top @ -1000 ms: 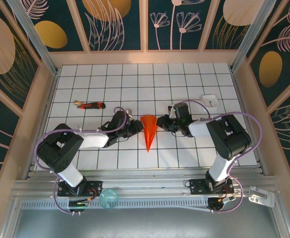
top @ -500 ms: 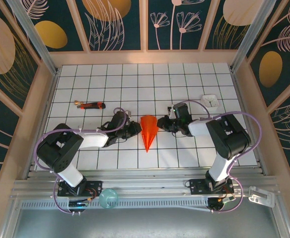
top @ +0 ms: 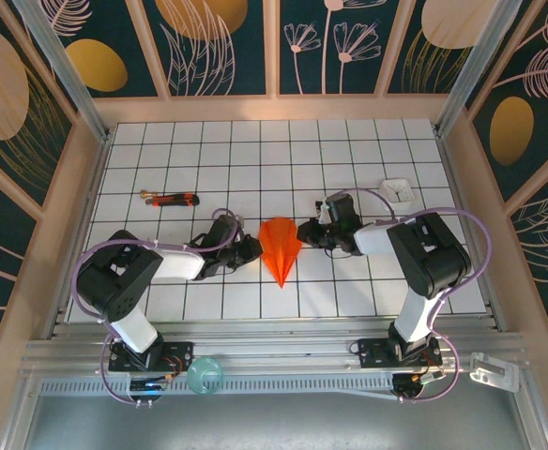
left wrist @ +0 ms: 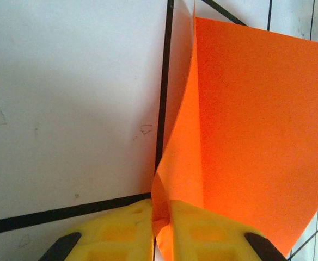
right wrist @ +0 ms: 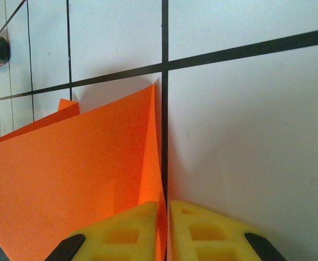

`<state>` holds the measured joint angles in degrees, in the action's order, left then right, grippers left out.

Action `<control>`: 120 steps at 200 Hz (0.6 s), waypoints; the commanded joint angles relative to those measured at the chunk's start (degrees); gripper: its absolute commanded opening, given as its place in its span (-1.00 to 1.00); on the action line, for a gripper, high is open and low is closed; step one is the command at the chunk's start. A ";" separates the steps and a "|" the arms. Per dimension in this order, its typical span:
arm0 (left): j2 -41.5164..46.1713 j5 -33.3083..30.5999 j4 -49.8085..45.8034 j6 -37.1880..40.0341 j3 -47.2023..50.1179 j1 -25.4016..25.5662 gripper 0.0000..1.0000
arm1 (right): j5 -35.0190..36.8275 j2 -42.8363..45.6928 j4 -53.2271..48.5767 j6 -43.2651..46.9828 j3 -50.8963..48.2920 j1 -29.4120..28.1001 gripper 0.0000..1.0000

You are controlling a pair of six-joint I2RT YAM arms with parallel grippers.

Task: Fold a paper plane with a square sheet of paper (pick it up from the middle)
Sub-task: Turn over a paper plane at the center of the table.

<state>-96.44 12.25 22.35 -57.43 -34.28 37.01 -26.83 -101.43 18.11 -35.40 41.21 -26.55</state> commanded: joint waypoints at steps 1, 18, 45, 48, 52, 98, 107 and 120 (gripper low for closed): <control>-1.28 -2.31 -3.03 1.41 0.75 -0.54 -0.64 | 2.45 -1.49 -2.97 2.68 1.28 0.64 -0.72; -1.30 -3.19 -3.92 2.33 0.71 -0.53 -0.59 | 3.01 -1.50 -3.72 3.48 1.52 0.68 -0.71; -1.00 -2.74 -4.17 2.92 0.05 -0.54 -0.48 | 2.30 -1.11 -4.22 4.01 1.93 1.04 -0.69; -0.76 -2.61 -3.96 2.91 -0.03 -0.51 -0.47 | 2.12 -0.98 -4.18 4.02 2.02 1.01 -0.68; -0.58 -2.44 -3.77 2.88 -0.18 -0.54 -0.43 | 1.81 -0.71 -4.15 4.08 2.16 1.10 -0.67; 2.00 -1.60 -5.41 4.52 -3.78 -0.49 -0.09 | -1.58 3.16 -5.54 4.15 4.08 1.34 -0.58; 2.51 -1.92 -6.36 5.01 -4.61 -0.59 -0.02 | -1.18 3.96 -6.54 4.30 4.38 1.56 -0.56; 3.46 -2.59 -7.75 6.11 -5.75 -0.71 0.06 | -0.28 5.50 -8.10 4.85 4.58 2.06 -0.55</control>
<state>-95.50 11.73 18.85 -54.11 -37.30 36.99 -27.09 -100.14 13.34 -32.21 43.79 -25.52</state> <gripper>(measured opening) 0.499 0.220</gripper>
